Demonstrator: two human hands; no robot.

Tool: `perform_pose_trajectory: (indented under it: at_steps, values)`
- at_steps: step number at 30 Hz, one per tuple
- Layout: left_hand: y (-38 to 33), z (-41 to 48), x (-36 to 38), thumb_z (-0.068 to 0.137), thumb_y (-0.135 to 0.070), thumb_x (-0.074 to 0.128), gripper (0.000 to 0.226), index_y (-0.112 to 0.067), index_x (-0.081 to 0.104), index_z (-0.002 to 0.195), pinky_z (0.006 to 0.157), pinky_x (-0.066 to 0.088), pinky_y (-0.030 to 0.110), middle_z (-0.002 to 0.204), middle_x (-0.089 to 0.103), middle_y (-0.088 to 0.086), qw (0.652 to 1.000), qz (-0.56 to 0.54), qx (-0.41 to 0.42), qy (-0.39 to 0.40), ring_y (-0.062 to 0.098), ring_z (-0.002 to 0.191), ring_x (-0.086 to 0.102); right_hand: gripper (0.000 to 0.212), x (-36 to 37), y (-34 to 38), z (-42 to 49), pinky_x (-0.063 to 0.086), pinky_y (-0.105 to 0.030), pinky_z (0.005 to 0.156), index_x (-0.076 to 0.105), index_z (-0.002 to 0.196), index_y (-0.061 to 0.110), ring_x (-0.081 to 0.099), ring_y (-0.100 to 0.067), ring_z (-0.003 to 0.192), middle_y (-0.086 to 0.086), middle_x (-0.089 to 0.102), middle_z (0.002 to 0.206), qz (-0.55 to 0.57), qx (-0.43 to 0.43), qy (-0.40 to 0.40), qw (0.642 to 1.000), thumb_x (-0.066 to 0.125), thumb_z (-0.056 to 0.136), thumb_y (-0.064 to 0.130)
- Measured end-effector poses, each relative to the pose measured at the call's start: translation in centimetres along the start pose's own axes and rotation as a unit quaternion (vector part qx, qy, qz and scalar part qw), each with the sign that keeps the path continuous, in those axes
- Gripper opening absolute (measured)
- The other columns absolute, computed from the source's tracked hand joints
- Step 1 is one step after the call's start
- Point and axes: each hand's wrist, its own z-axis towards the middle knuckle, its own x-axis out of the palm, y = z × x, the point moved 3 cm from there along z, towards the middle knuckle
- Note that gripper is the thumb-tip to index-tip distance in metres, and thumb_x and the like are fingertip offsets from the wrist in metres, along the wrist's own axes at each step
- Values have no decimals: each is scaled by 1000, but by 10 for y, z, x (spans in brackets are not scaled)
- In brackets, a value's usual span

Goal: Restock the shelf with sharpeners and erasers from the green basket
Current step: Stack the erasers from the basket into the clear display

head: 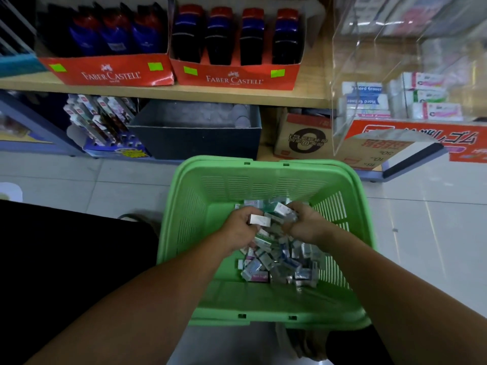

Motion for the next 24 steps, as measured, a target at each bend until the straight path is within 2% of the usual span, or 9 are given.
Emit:
perform_pose_trajectory:
  at_steps: [3, 6, 9, 12, 14, 16, 20, 24]
  values:
    - [-22, -12, -17, 99, 3, 62, 41, -19, 63, 133, 78, 64, 51, 120, 66, 7, 1000, -1, 18, 11, 24, 83, 70, 35, -11, 15, -15, 53, -34, 60, 53, 129, 14, 64, -24, 77, -13, 67, 105, 43, 3, -4, 999, 65, 97, 5]
    - [-54, -33, -31, 100, 3, 60, 38, -18, 63, 131, 71, 65, 37, 119, 66, 5, 998, 19, 48, 45, 22, 87, 71, 26, -18, 40, -36, 53, -31, 57, 63, 119, 8, 64, -24, 72, -17, 67, 98, 79, -10, 17, 997, 67, 94, 2]
    - [-88, -59, -47, 100, 2, 60, 37, -22, 64, 129, 64, 60, 29, 118, 70, 3, 994, 35, 80, 68, 21, 91, 71, 20, -26, 70, -56, 53, -36, 68, 70, 103, 12, 66, -29, 81, -14, 69, 93, 98, -41, 28, 994, 68, 88, -2]
    - [-118, -88, -62, 101, 0, 59, 35, -24, 64, 127, 67, 59, 31, 117, 73, 4, 990, 40, 104, 84, 20, 91, 71, 31, -37, 99, -79, 53, -47, 79, 74, 98, 17, 70, -35, 89, -16, 73, 97, 121, -53, 43, 990, 72, 83, -10]
    - [-137, -106, -68, 102, 0, 59, 34, -22, 64, 127, 64, 58, 29, 118, 73, 7, 988, 33, 116, 96, 17, 87, 70, 32, -43, 117, -99, 55, -43, 79, 69, 101, 14, 73, -31, 90, -15, 75, 100, 139, -55, 76, 986, 86, 78, 1]
    - [-156, -121, -72, 102, -1, 59, 32, -22, 65, 126, 65, 56, 29, 117, 73, 9, 986, 27, 128, 103, 16, 83, 69, 37, -51, 135, -123, 56, -32, 63, 67, 98, 15, 74, -23, 83, -10, 77, 94, 123, -48, 83, 988, 92, 71, 16]
    - [-191, -144, -75, 103, -4, 59, 29, -23, 66, 124, 72, 53, 34, 112, 76, 10, 981, 6, 149, 127, 22, 88, 69, 49, -71, 158, -156, 49, -29, 53, 63, 114, 12, 71, -26, 78, -10, 76, 93, 128, -45, 13, 991, 92, 77, 24]
    - [-220, -158, -69, 103, -3, 58, 28, -21, 65, 124, 67, 52, 32, 104, 77, 12, 972, -14, 185, 144, 23, 87, 68, 35, -84, 168, -174, 46, -29, 50, 63, 109, 13, 67, -22, 72, -10, 73, 91, 152, -79, 11, 985, 86, 85, 24]
